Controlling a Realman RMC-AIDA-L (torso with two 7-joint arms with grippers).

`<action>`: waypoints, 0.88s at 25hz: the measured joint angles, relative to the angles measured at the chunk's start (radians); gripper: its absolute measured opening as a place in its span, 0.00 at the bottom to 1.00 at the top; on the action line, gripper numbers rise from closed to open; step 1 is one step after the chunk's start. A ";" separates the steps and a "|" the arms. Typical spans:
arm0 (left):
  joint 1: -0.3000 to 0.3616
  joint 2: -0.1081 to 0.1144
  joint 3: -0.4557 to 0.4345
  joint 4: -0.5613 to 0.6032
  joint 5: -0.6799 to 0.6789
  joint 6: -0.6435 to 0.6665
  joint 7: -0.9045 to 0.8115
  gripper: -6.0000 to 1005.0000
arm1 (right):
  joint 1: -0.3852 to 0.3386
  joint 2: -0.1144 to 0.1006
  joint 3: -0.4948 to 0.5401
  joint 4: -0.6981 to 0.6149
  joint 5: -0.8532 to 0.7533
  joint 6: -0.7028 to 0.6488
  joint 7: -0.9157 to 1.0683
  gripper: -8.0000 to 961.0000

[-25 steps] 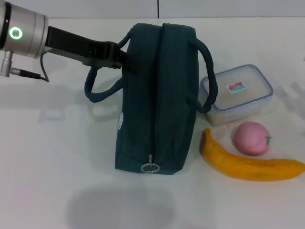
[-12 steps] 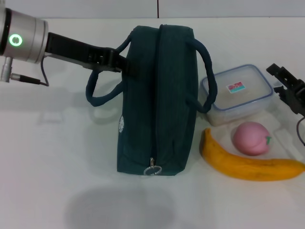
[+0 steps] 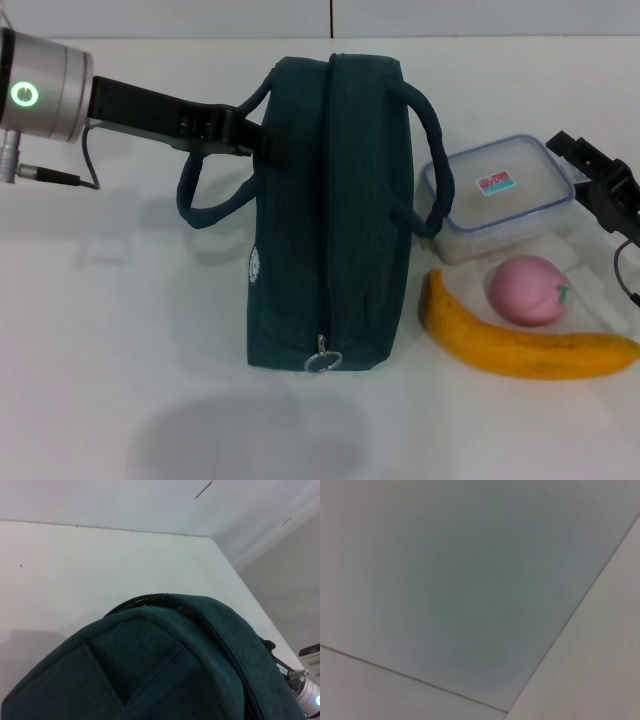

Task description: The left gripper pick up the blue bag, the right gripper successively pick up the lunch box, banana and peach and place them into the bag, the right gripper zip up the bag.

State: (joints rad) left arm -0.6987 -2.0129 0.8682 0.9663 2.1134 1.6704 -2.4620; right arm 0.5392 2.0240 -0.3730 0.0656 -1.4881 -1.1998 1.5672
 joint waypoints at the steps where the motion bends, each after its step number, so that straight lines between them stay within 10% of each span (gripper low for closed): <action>1: 0.003 -0.001 0.000 0.000 -0.003 0.000 0.000 0.05 | 0.001 0.000 0.000 -0.001 0.000 0.003 0.001 0.76; 6: 0.008 -0.006 0.000 0.000 -0.006 0.003 0.000 0.05 | 0.004 -0.003 -0.001 -0.021 0.000 0.008 0.003 0.58; 8: 0.009 -0.007 0.000 0.001 -0.006 0.003 0.000 0.05 | 0.004 -0.003 -0.005 -0.025 0.000 0.008 0.003 0.36; 22: -0.001 -0.009 0.003 0.006 -0.006 0.003 0.002 0.05 | 0.005 -0.003 -0.046 -0.052 0.003 0.001 0.004 0.12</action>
State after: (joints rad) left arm -0.6998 -2.0219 0.8709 0.9726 2.1076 1.6737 -2.4601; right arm 0.5446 2.0206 -0.4185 0.0133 -1.4848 -1.1986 1.5715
